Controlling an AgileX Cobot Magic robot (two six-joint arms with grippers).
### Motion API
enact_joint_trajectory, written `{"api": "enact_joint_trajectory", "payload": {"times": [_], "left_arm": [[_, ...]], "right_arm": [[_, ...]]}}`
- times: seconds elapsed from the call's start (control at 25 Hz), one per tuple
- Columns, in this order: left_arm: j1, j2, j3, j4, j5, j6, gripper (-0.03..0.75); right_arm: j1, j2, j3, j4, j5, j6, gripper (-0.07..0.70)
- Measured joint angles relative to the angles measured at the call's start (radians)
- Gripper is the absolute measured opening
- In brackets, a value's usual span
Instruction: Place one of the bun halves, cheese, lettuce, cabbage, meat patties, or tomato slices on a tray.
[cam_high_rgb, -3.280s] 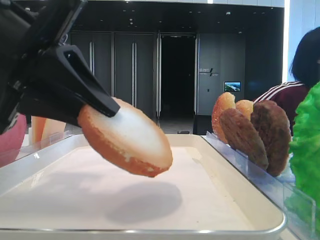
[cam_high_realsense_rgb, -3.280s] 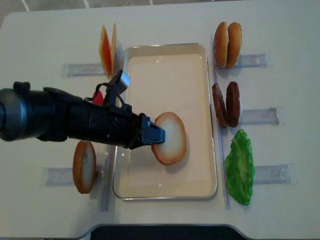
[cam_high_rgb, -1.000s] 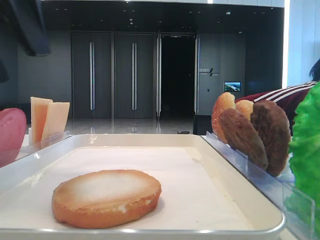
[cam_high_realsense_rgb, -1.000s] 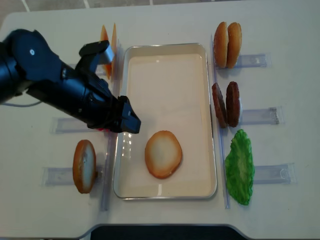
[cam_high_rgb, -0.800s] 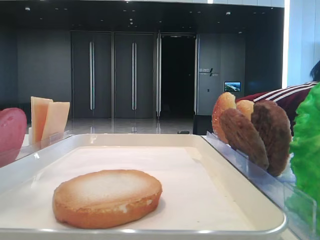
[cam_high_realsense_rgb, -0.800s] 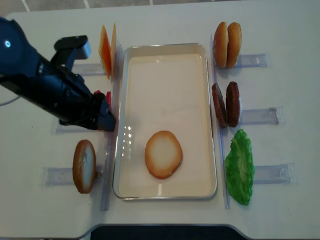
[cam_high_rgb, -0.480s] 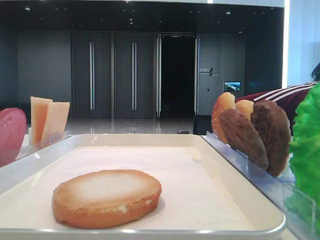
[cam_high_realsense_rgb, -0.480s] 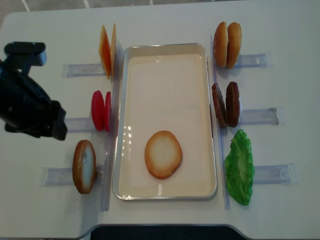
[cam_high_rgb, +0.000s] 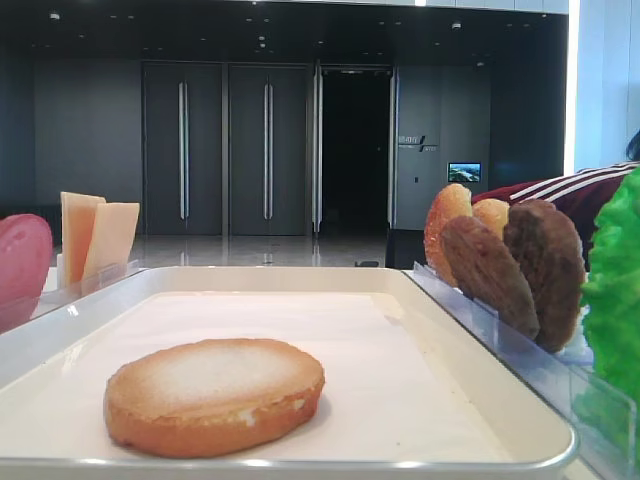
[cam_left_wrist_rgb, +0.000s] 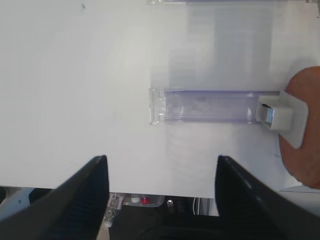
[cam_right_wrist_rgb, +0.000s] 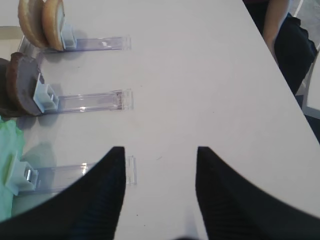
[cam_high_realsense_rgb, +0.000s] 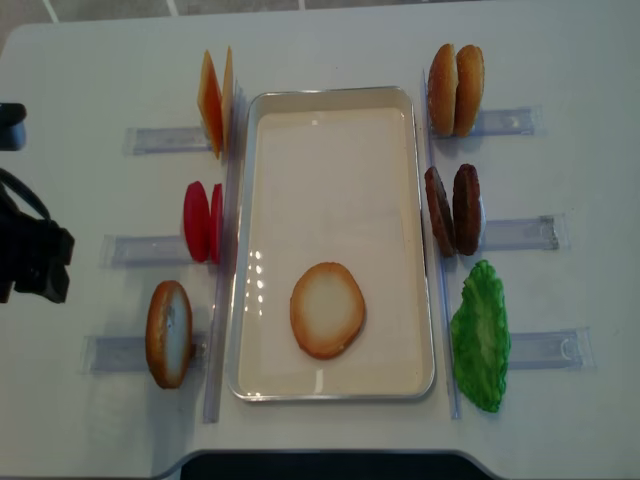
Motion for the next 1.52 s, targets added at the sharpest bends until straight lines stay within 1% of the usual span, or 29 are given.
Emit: {"api": "enact_joint_trajectory", "payload": {"times": [0.12, 0.44, 0.56, 0.64, 0.72, 0.84, 0.88, 1.12, 1.32, 1.52], "left_arm": [[0.0, -0.094, 0.052, 0.002, -0.001, -0.001, 0.509], [0.0, -0.42, 0.267, -0.002, -0.002, -0.012, 0.509], [0.0, -0.556, 0.329, -0.002, -0.012, -0.013, 0.509], [0.0, -0.642, 0.359, -0.009, -0.032, -0.013, 0.509], [0.0, -0.713, 0.368, -0.014, -0.056, -0.019, 0.509], [0.0, -0.813, 0.376, -0.018, -0.107, -0.029, 0.508], [0.0, -0.837, 0.378, -0.019, -0.116, -0.03, 0.508], [0.0, -0.948, 0.399, -0.017, -0.111, -0.035, 0.505], [0.0, -1.016, 0.4, -0.016, -0.108, -0.038, 0.503], [0.0, -1.124, 0.4, -0.014, -0.098, -0.041, 0.498]], "right_arm": [[0.0, 0.0, 0.0, 0.0, 0.0, 0.0, 0.345], [0.0, 0.0, 0.0, 0.0, 0.0, 0.0, 0.345], [0.0, 0.0, 0.0, 0.0, 0.0, 0.0, 0.345], [0.0, 0.0, 0.0, 0.0, 0.0, 0.0, 0.345], [0.0, 0.0, 0.0, 0.0, 0.0, 0.0, 0.345], [0.0, 0.0, 0.0, 0.0, 0.0, 0.0, 0.345], [0.0, 0.0, 0.0, 0.0, 0.0, 0.0, 0.345], [0.0, 0.0, 0.0, 0.0, 0.0, 0.0, 0.345], [0.0, 0.0, 0.0, 0.0, 0.0, 0.0, 0.345], [0.0, 0.0, 0.0, 0.0, 0.0, 0.0, 0.345]]}}
